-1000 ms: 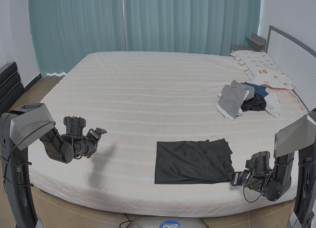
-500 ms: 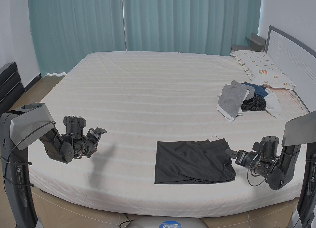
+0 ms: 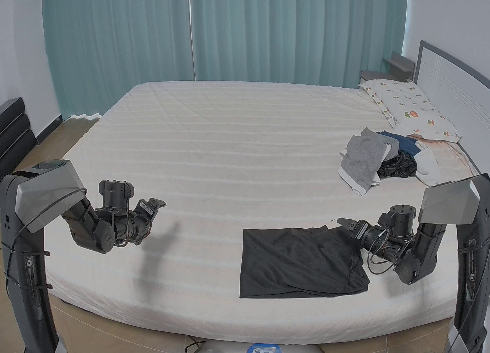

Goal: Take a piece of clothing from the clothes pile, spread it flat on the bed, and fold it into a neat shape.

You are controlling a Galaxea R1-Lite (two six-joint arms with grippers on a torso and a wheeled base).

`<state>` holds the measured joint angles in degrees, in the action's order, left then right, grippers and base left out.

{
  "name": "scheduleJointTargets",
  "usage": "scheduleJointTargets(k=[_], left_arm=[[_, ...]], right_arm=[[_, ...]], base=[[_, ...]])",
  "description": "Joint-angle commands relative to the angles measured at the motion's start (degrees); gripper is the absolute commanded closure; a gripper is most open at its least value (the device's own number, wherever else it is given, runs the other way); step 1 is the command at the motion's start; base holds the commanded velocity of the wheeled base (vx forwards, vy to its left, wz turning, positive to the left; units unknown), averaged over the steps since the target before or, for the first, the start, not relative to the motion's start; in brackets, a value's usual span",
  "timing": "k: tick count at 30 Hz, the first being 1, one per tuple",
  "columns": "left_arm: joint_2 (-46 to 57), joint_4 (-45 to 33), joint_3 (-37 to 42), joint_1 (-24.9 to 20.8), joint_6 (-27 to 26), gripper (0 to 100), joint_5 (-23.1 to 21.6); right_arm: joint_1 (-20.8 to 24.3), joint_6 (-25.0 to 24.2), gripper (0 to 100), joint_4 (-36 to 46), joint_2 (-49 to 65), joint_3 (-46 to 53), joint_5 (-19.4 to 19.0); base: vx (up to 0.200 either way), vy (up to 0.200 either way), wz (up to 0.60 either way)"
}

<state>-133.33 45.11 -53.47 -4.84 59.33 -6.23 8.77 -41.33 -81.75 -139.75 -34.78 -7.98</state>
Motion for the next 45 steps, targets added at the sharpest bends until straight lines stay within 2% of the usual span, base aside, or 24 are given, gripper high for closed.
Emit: scheduleJointTargets(k=[1, 15, 16, 45], left_arm=[[-0.18, -0.02, 0.03, -0.08, -0.01, 0, -0.01], [-0.7, 0.07, -0.23, -0.35, -0.09, 0, 1.13], [-0.7, 0.07, -0.23, -0.43, -0.09, 0, 1.13], [-0.7, -0.02, -0.15, -0.43, -0.09, 0, 1.13]], right_arm=[[-1.03, -0.07, 0, 0.01, -1.93, -2.05, -0.01], [-1.12, -0.16, 0, 0.1, -4.21, -3.89, -0.45], [-1.03, -0.16, 100, 0.1, -4.3, -3.98, -0.36], [-4.72, -0.16, 100, -0.6, -4.3, -3.19, 2.1]], base=[[0.0, 0.0, 0.0], [0.0, 0.0, 0.0], [0.0, 0.0, 0.0], [0.0, 0.0, 0.0]])
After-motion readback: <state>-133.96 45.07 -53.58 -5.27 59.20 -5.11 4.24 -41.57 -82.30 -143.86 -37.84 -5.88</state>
